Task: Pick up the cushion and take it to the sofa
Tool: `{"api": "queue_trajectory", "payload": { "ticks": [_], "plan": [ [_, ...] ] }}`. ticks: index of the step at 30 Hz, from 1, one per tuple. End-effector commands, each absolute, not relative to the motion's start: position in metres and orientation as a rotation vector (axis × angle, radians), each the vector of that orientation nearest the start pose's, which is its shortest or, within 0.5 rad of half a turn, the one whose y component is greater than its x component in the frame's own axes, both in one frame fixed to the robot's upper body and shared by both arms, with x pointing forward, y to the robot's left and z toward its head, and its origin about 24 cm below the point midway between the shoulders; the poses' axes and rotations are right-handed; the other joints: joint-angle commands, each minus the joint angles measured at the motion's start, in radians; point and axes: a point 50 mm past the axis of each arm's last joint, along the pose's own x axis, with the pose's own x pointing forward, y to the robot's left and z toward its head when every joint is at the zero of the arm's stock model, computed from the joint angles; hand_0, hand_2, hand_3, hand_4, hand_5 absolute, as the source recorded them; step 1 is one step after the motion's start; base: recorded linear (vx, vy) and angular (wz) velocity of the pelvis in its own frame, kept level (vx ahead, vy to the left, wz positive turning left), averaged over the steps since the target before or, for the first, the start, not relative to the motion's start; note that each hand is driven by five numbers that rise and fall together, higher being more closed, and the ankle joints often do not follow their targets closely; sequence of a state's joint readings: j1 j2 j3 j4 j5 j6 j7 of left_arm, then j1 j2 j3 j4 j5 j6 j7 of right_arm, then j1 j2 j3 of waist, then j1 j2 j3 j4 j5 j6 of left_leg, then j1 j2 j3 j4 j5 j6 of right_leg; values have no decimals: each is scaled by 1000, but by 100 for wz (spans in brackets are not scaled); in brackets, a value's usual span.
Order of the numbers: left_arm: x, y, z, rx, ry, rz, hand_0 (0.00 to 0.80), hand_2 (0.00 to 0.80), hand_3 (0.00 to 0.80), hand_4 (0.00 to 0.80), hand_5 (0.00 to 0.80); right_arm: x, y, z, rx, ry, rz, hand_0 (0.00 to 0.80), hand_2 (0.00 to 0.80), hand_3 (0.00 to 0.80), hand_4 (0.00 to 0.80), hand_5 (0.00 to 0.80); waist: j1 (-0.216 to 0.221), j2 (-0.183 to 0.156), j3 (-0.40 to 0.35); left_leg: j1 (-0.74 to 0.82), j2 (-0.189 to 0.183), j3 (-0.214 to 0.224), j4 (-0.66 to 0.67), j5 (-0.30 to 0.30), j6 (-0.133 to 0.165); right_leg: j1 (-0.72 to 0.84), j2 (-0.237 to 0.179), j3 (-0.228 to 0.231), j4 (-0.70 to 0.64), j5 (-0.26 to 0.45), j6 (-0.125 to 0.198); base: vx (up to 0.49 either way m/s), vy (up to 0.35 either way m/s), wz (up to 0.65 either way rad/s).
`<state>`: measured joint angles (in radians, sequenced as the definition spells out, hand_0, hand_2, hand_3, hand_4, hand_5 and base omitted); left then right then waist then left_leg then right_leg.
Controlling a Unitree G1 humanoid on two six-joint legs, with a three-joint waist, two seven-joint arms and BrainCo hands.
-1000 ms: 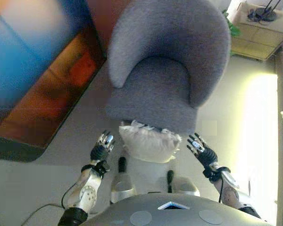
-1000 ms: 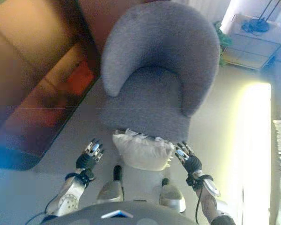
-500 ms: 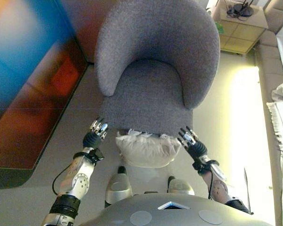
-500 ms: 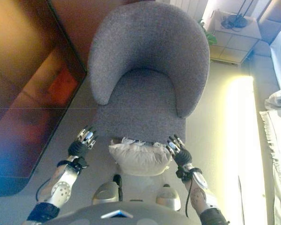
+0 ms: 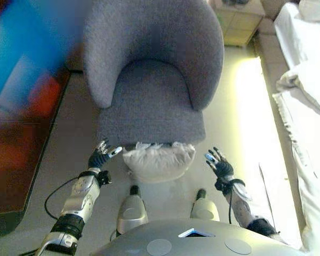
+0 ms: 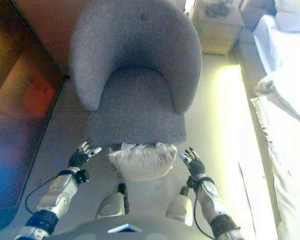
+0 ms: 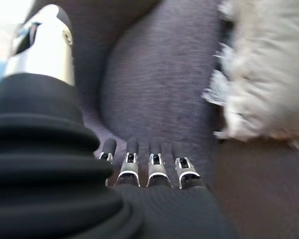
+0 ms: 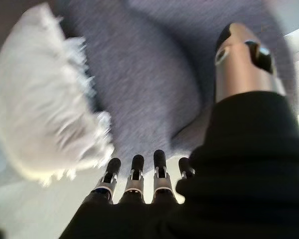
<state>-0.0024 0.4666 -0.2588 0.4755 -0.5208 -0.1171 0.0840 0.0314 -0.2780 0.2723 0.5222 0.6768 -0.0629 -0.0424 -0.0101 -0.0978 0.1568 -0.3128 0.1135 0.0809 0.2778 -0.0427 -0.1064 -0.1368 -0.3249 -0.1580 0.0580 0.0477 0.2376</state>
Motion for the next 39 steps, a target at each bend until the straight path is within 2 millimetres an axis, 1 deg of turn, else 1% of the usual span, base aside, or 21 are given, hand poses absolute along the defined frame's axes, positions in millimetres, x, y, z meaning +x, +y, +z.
{"api": "queue_trajectory", "payload": {
  "ticks": [1,3,4,5,6,8,10,11,12,13,14,15,18,20,21,23,26,30,34,37,39],
  "plan": [
    [237,237,-23,70,283,106,0,0,0,0,0,234,-192,-48,206,417,-71,0,0,0,0,0,10,23,70,-28,133,19,48,2,-27,-83,-5,38,110,30,-29,27,-168,47],
    [240,239,-23,76,280,118,0,0,0,0,0,238,-199,-46,160,404,-102,0,0,0,0,0,14,25,89,-71,151,-3,72,12,-42,-108,2,28,148,-7,-30,-16,-119,-6],
    [241,239,-24,77,277,120,0,0,0,0,0,239,-201,-45,148,398,-111,0,0,0,0,0,14,28,93,-85,153,-8,79,13,-44,-121,3,27,163,-16,-31,-96,-58,-6],
    [246,238,-23,68,263,132,0,0,0,0,0,247,-208,-42,98,381,-143,0,0,0,0,0,15,37,114,-126,154,-26,107,10,-49,-170,3,34,216,-42,-35,-94,-19,3],
    [249,237,-23,64,258,138,0,0,0,0,0,249,-210,-41,75,378,-152,0,0,0,0,0,15,41,119,-144,154,-33,119,7,-51,-188,2,37,234,-50,-37,-121,-5,11],
    [260,229,-22,46,242,166,0,0,0,0,0,265,-216,-35,-18,370,-187,0,0,0,0,0,21,61,149,-211,146,-49,170,-6,-51,-280,-3,56,327,-83,-43,-147,32,20],
    [269,223,-17,43,217,172,0,0,0,0,0,278,-217,-28,-47,355,-198,0,0,0,0,0,23,76,170,-272,144,-41,216,-18,-51,-357,-21,62,399,-101,-48,-169,32,28],
    [274,219,-15,44,204,174,0,0,0,0,0,285,-217,-23,-62,346,-201,0,0,0,0,0,21,84,179,-307,152,-30,242,-22,-55,-396,-32,63,440,-113,-49,-152,0,32],
    [280,216,-12,43,191,174,0,0,0,0,0,292,-218,-18,-73,331,-204,0,0,0,0,0,19,93,188,-341,159,-28,267,-29,-58,-435,-39,67,480,-126,-51,-126,-9,34],
    [282,215,-11,44,186,176,0,0,0,0,0,295,-218,-16,-81,327,-201,0,0,0,0,0,19,97,190,-358,161,-29,283,-37,-58,-454,-40,71,500,-134,-52,-142,-2,35],
    [288,212,-7,51,169,188,0,0,0,0,0,306,-220,-7,-93,303,-200,0,0,0,0,0,16,109,202,-407,159,-40,329,-53,-57,-513,-40,88,562,-151,-59,-134,9,31],
    [292,211,-4,50,160,201,0,0,0,0,0,312,-220,0,-101,288,-196,0,0,0,0,0,16,115,208,-439,156,-51,358,-63,-57,-549,-37,100,597,-158,-62,-143,18,31],
    [300,214,4,41,136,264,0,0,0,0,0,327,-221,19,-125,245,-181,0,0,0,0,0,14,126,224,-528,152,-71,451,-99,-48,-655,-37,119,700,-179,-74,-119,14,13],
    [303,217,7,31,127,294,0,0,0,0,0,332,-220,26,-127,226,-172,0,0,0,0,0,12,128,231,-570,153,-73,497,-117,-44,-703,-40,124,751,-192,-79,-48,-2,-4],
    [305,219,9,27,124,316,0,0,0,0,0,335,-218,32,-124,213,-162,0,0,0,0,0,11,129,242,-594,161,-77,554,-162,-47,-732,-41,131,812,-232,-76,0,0,0],
    [307,224,12,20,115,345,0,0,0,0,0,340,-214,38,-131,194,-146,0,0,0,0,0,7,131,251,-650,165,-81,617,-185,-44,-794,-45,139,880,-252,-81,-28,-2,1],
    [308,229,13,-19,121,373,0,0,0,0,0,342,-210,44,-166,172,-121,0,0,0,0,0,4,133,264,-738,168,-88,702,-213,-41,-891,-52,152,969,-274,-87,-46,-3,2],
    [311,234,12,-113,142,348,0,0,0,0,0,350,-217,57,-200,153,-114,0,0,0,0,0,-2,140,287,-857,168,-99,807,-236,-33,-1015,-56,172,1068,-290,-91,-27,9,12],
    [324,233,26,-155,123,294,0,0,0,0,0,361,-222,72,-178,145,-120,0,0,0,0,0,-15,148,312,-960,165,-109,890,-245,-25,-1120,-47,193,1152,-305,-97,-22,38,5],
    [335,240,40,-185,119,302,0,0,0,0,0,366,-226,80,-154,143,-125,0,0,0,0,0,-26,149,328,-1015,169,-114,953,-259,-22,-1172,-45,206,1211,-327,-102,24,48,2],
    [342,249,50,-189,114,299,0,0,0,0,0,369,-228,85,-172,149,-124,0,0,0,0,0,-33,148,337,-1053,176,-119,1008,-275,-20,-1205,-46,216,1260,-347,-107,36,26,0]
  ]
}}
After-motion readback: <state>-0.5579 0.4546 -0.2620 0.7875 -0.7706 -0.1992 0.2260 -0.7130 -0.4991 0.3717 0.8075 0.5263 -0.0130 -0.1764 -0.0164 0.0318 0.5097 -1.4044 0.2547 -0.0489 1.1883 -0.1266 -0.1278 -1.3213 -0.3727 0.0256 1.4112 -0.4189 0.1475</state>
